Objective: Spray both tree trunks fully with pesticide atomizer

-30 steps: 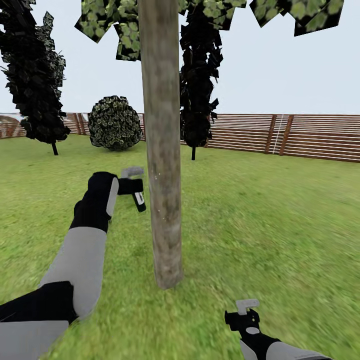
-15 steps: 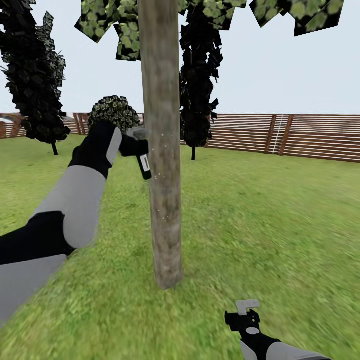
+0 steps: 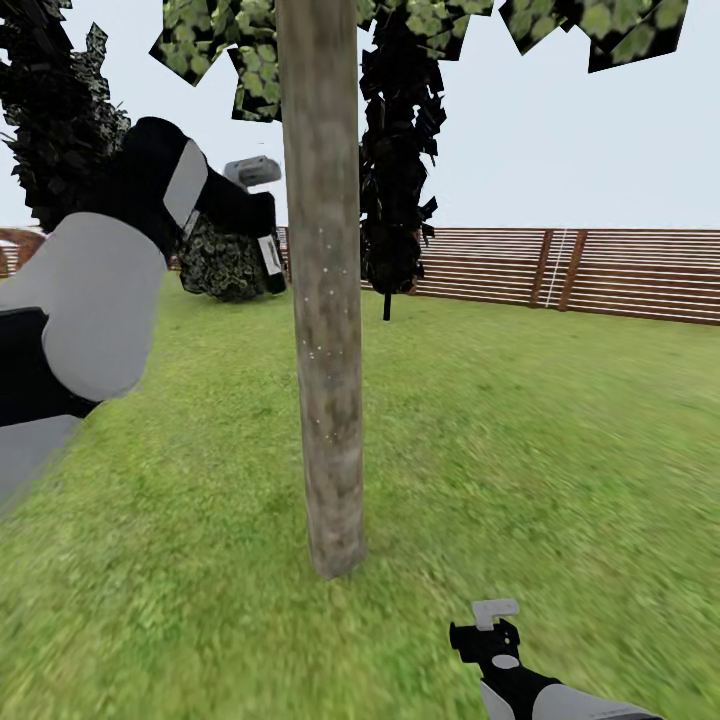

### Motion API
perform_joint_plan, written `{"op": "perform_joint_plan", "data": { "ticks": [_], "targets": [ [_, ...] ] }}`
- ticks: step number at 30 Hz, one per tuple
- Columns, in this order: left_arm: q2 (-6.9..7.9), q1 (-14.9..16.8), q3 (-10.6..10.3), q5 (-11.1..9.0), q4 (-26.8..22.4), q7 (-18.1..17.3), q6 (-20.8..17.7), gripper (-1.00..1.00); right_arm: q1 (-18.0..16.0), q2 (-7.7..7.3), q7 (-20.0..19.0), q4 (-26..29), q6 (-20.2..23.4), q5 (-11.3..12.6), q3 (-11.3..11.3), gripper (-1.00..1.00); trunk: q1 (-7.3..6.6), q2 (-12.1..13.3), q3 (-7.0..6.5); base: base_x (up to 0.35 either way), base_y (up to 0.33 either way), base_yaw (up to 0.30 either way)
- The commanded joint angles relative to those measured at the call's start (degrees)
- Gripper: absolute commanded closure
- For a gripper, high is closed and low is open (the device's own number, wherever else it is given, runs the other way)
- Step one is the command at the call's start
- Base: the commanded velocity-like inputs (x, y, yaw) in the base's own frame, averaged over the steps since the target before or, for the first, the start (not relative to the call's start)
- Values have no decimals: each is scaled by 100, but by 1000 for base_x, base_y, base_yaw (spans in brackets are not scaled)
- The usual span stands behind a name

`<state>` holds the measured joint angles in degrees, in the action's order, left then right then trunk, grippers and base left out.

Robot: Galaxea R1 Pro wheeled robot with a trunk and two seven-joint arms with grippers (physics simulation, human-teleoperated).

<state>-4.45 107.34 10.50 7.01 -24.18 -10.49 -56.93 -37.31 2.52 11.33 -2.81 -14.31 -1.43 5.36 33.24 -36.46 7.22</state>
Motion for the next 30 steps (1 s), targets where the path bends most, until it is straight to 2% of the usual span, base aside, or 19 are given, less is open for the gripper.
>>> {"op": "perform_joint_plan", "data": {
  "ticks": [1,8,9,11,14,20,23,24,30],
  "targets": [
    [-1,130,40,63,91,-40,-20,100,-13,3,36,-27,-28,-17,44,-100,2,-9,12,0,0,0],
    [13,720,40,63,246,-40,-20,100,-11,3,36,-28,-28,-16,44,-100,2,-9,12,0,0,0],
    [14,942,40,66,246,-40,-20,100,-12,1,36,-29,-28,-17,44,-100,2,-9,12,0,0,0],
    [14,1086,40,69,235,-37,-20,100,-11,3,36,-30,-28,-17,44,-100,2,-9,12,0,0,0],
    [27,1204,40,75,222,-34,-20,100,-10,2,36,-29,-28,-17,44,-100,2,-9,12,0,0,0],
    [232,1358,40,84,229,-32,-20,100,-13,3,36,-29,-28,-16,44,-100,2,-9,12,0,0,0],
    [253,1370,44,83,446,-32,-18,100,-12,3,36,-30,-28,-17,44,-100,2,-9,12,0,0,0],
    [262,1375,51,82,745,-26,-9,100,-12,3,36,-31,-28,-17,44,-100,2,-9,12,0,0,0],
    [252,1377,108,81,983,-17,7,100,-12,3,36,-27,-28,-20,44,-100,2,-9,12,0,0,0]
  ]
}}
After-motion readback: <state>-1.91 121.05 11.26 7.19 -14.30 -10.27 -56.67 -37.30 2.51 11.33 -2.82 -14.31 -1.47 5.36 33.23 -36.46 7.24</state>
